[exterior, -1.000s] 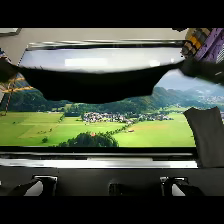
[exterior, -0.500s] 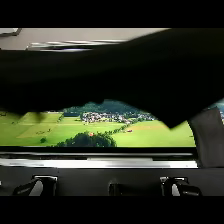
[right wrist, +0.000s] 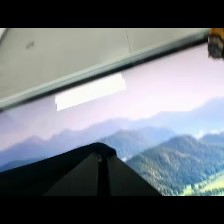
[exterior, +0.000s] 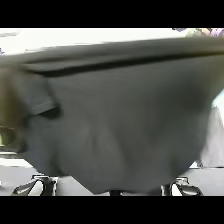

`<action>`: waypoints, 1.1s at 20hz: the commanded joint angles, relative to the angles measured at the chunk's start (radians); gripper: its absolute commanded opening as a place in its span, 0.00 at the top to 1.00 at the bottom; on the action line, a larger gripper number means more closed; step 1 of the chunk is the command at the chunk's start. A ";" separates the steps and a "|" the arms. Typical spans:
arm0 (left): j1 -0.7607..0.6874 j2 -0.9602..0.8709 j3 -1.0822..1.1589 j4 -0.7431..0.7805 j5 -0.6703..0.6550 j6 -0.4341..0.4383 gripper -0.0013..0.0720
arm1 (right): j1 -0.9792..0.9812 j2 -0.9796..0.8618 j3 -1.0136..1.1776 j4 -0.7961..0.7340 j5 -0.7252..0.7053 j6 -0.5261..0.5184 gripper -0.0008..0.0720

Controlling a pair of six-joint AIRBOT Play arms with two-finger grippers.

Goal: Fold the clothes and pants, and hang the long-sleeved shirts on hangers.

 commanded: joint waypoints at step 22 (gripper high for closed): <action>-0.119 -1.017 0.060 -0.092 0.078 0.201 0.45 | -0.037 -0.910 0.001 0.147 0.057 -0.289 0.50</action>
